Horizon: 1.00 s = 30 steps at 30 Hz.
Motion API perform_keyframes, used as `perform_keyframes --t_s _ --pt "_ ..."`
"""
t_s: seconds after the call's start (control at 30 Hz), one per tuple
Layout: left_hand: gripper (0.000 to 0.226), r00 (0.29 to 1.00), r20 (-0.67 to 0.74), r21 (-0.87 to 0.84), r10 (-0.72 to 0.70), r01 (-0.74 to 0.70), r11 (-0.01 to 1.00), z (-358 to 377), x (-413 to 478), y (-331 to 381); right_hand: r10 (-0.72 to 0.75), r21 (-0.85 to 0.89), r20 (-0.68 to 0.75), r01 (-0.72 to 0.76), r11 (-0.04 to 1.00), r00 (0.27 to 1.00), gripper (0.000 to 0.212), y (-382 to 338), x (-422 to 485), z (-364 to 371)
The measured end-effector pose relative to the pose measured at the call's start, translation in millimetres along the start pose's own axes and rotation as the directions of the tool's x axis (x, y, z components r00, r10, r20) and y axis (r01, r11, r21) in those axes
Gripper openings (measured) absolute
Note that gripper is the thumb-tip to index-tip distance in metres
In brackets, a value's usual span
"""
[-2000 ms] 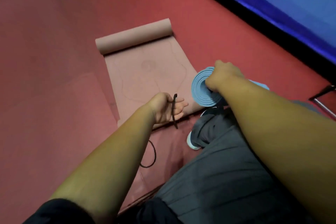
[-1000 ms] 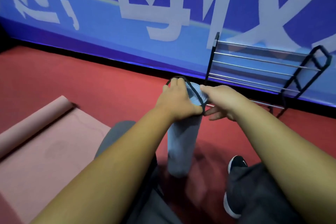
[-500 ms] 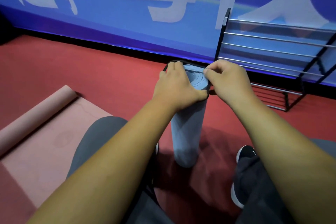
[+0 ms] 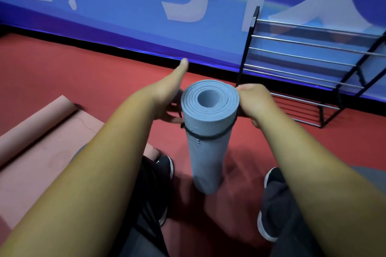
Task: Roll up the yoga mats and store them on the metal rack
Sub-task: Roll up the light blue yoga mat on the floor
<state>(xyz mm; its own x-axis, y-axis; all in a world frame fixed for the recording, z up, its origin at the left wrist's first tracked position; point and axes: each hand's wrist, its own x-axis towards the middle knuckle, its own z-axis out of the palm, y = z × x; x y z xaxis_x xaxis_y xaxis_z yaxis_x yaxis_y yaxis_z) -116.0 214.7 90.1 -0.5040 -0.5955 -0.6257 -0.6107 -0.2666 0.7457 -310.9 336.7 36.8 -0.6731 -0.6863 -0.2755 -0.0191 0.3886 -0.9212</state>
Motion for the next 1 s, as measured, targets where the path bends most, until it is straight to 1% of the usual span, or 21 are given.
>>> perform_keyframes --t_s 0.03,0.07,0.1,0.17,0.23,0.33,0.4,0.53,0.67,0.73,0.83,0.9,1.0 --pt "0.104 0.993 0.085 -0.04 -0.078 0.081 0.996 -3 9 -10 0.016 -0.032 0.013 -0.016 0.999 1.0 0.009 8 3 4" --pt "0.106 0.983 0.127 -0.052 -0.13 0.137 0.989 -3 20 -19 0.046 -0.048 0.036 -0.044 0.998 0.998 0.014 16 4 9" --pt "0.102 0.98 0.121 -0.058 -0.156 0.164 0.985 -3 31 -27 0.08 -0.067 0.057 -0.076 0.995 0.995 0.017 24 5 14" --pt "0.08 0.983 0.07 -0.082 -0.169 0.175 0.981 2 47 -35 0.153 -0.098 0.068 -0.146 0.984 0.986 0.022 39 6 21" --pt "0.053 0.977 0.056 -0.145 -0.208 0.214 0.966 10 59 -43 0.205 -0.069 0.064 -0.2 0.977 0.977 0.027 55 13 26" --pt "0.032 0.971 0.025 -0.182 -0.236 0.237 0.954 26 76 -61 0.256 -0.073 0.083 -0.251 0.965 0.963 0.024 80 30 30" --pt "0.031 0.962 -0.019 -0.22 -0.271 0.26 0.94 41 86 -72 0.279 -0.121 0.081 -0.269 0.956 0.957 0.026 95 43 32" --pt "0.04 0.942 -0.114 -0.378 -0.315 0.252 0.891 53 109 -89 0.293 -0.23 0.08 -0.269 0.935 0.953 0.034 112 68 49" --pt "0.043 0.925 -0.157 -0.484 -0.346 0.233 0.843 46 135 -103 0.291 -0.197 0.091 -0.269 0.943 0.952 0.028 135 97 69" --pt "0.038 0.919 -0.161 -0.515 -0.359 0.232 0.825 44 147 -112 0.3 -0.188 0.099 -0.278 0.942 0.949 0.025 153 104 78" --pt "0.035 0.917 -0.175 -0.535 -0.36 0.218 0.816 45 160 -126 0.347 -0.079 0.1 -0.34 0.937 0.932 0.022 176 107 88" --pt "0.032 0.92 -0.184 -0.549 -0.345 0.195 0.813 45 165 -130 0.357 -0.022 0.104 -0.357 0.934 0.928 0.02 179 110 94" --pt "0.025 0.923 -0.2 -0.516 -0.329 0.186 0.836 43 169 -130 0.324 -0.043 0.106 -0.321 0.946 0.94 0.026 175 115 96"
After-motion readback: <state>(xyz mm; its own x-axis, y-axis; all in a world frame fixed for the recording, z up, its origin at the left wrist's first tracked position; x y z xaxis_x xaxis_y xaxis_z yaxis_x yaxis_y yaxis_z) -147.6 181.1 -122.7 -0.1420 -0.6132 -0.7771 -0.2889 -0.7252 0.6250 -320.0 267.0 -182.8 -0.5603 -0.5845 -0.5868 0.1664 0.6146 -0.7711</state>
